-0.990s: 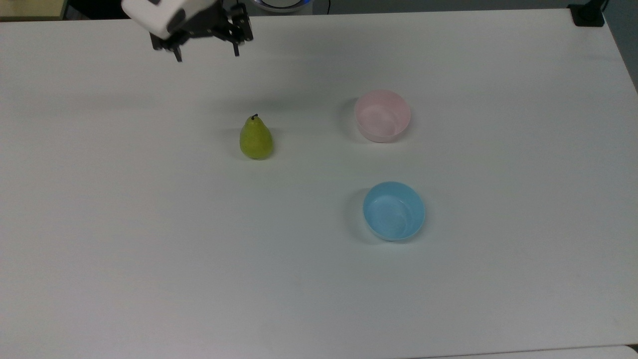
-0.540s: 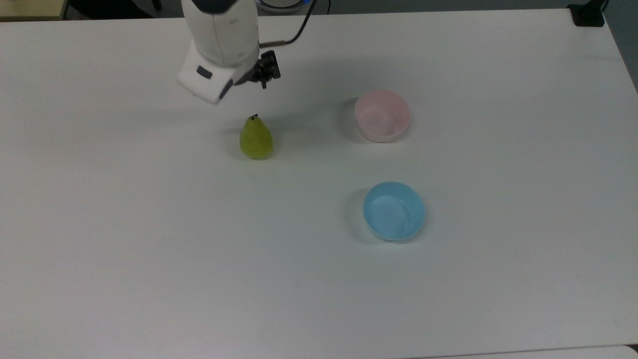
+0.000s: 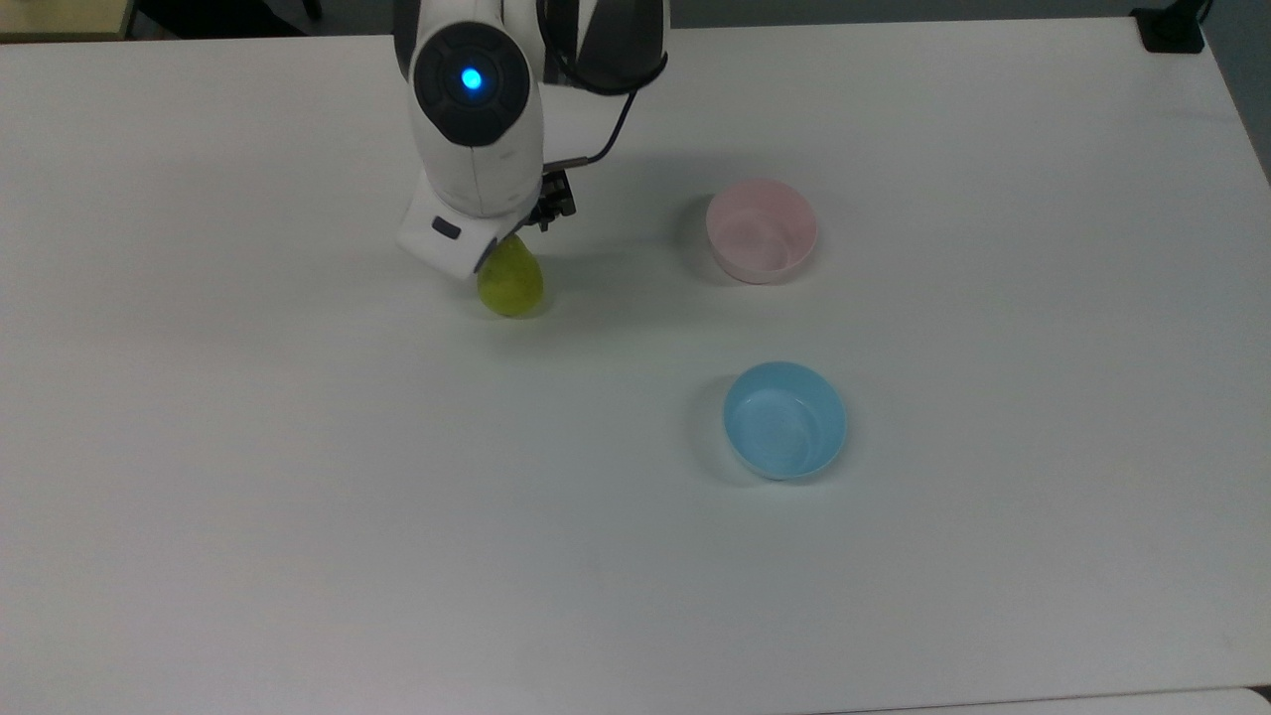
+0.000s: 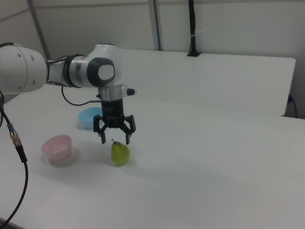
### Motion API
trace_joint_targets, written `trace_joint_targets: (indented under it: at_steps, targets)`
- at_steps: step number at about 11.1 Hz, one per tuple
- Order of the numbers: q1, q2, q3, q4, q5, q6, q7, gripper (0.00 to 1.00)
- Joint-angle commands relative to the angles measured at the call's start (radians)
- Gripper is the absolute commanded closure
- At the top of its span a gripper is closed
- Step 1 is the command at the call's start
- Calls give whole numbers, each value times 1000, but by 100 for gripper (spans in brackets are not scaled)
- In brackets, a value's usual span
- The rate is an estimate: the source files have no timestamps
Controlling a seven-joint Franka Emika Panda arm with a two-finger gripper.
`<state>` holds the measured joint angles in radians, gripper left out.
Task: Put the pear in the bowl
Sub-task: 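Lower the gripper over the pear and close it on the pear, then lift the pear and carry it over the pink bowl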
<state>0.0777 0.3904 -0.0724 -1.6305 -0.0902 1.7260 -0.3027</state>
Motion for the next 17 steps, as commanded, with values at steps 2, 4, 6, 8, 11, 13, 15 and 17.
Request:
trace_joint_targets:
  at_steps: [2,4,6,8,11,13,15,17]
  targets:
    - [40,15,-6,-97,-43,113,10,1]
    - [39,24,-6,-98,-48,119,11,10]
    - [39,27,-6,-95,-62,118,11,43]
    - [37,25,-6,-94,-62,118,10,74]
    - [33,-27,-6,-88,-53,106,13,86]
    - [43,-92,2,-85,-45,58,16,86]
    - [60,-117,46,-42,-43,-41,23,86]
    - [150,-119,46,-32,-28,-68,86,85]
